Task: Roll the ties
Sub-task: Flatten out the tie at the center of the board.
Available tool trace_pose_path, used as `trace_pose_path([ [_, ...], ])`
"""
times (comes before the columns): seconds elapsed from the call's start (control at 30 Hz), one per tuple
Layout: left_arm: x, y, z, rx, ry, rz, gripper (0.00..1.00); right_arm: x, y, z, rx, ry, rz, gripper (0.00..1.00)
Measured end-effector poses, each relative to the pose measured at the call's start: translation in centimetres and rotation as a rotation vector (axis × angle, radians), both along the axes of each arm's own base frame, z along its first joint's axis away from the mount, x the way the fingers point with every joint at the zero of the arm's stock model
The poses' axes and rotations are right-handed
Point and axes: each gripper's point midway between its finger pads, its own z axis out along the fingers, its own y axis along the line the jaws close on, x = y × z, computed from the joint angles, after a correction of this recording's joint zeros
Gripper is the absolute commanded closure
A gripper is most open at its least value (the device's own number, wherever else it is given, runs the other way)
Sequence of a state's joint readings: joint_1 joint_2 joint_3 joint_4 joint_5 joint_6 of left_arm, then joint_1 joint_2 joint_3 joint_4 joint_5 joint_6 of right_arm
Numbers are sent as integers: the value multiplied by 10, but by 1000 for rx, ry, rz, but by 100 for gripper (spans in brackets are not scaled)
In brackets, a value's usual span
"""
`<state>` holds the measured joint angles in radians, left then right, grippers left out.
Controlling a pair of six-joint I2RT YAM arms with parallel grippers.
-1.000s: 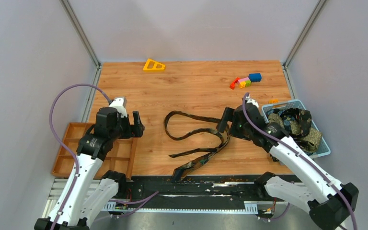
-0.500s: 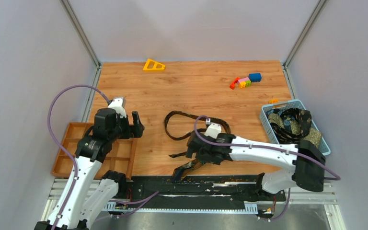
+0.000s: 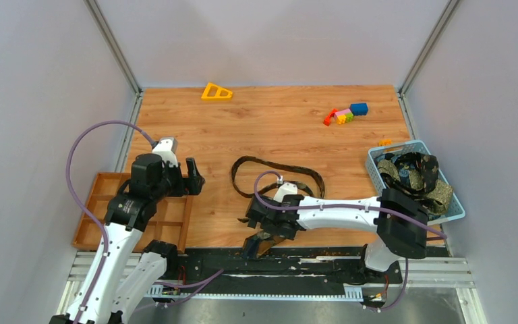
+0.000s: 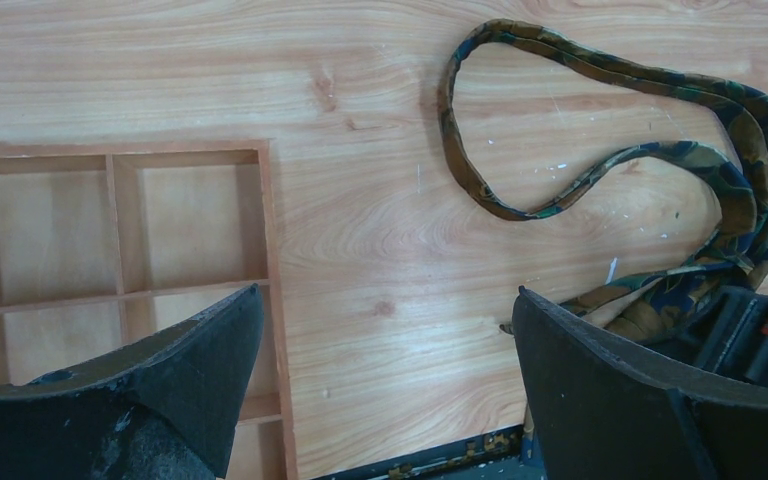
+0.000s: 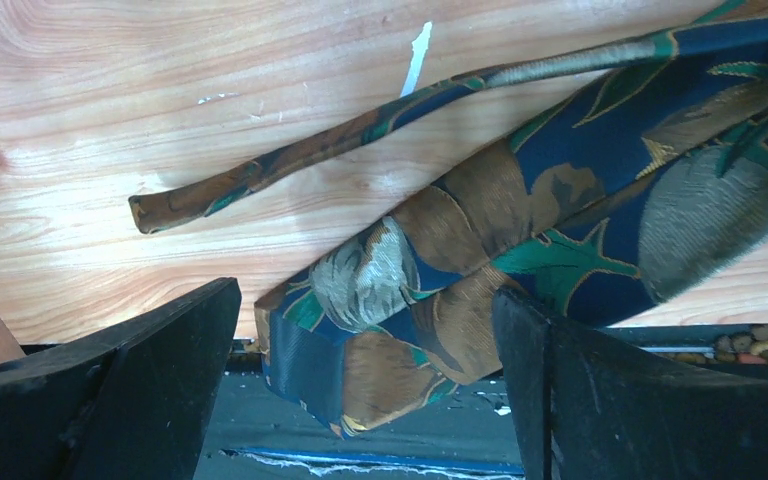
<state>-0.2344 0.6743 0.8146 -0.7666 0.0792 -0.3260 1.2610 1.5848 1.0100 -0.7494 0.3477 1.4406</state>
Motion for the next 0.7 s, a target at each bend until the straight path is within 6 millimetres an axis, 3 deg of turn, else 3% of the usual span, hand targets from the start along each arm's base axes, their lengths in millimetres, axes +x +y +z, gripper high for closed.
trace_pose_path([
  [0.27, -2, -2, 2, -8, -9, -9, 0, 11, 9, 1, 34, -9, -38, 0],
  [0.47, -2, -3, 2, -12, -8, -15, 0, 13, 13, 14, 55, -12, -49, 0],
  [0.6, -2, -3, 2, -13, -8, -16, 0, -2, -3, 16, 94, -6, -68, 0],
  [0.7, -2, -3, 2, -13, -8, -18, 0, -21, -25, 4, 92, 9, -78, 0],
])
